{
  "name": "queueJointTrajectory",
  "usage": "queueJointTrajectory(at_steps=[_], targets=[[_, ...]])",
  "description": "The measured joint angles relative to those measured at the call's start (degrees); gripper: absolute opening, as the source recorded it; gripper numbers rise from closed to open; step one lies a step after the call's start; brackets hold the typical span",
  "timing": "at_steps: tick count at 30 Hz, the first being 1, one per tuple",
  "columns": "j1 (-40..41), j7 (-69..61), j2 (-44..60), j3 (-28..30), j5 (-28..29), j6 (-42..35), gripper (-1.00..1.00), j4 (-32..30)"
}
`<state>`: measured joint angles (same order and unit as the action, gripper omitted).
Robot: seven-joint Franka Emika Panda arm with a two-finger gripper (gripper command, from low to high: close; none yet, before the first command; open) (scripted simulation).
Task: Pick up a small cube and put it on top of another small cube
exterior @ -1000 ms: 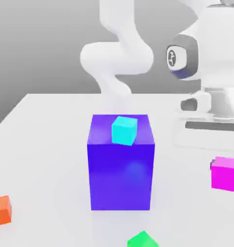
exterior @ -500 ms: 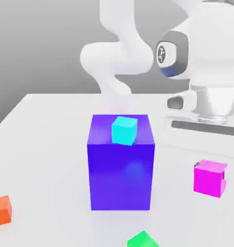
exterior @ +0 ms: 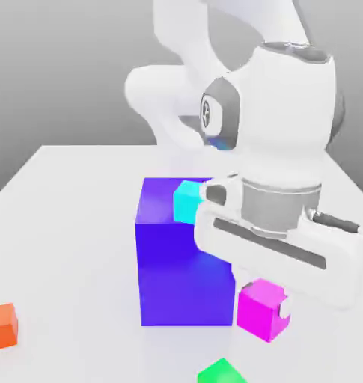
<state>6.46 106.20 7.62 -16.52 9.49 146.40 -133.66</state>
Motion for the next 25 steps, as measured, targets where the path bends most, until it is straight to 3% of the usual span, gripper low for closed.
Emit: queueJointTrajectory(at_steps=[10,14,15,21,25], targets=[[2.3,-1.4,5.67,1.43,-2.94,-0.31,-1.0,0.71],[1.0,0.5,12.54,3.5,-0.29,5.55,-1.0,1.2],[0.57,1.0,13.92,4.1,0.4,6.84,1.0,1.28],[0.36,1.27,14.62,4.4,0.77,7.42,1.0,1.33],[1.53,-0.75,9.23,2.67,-2.07,2.42,1.0,0.98]])
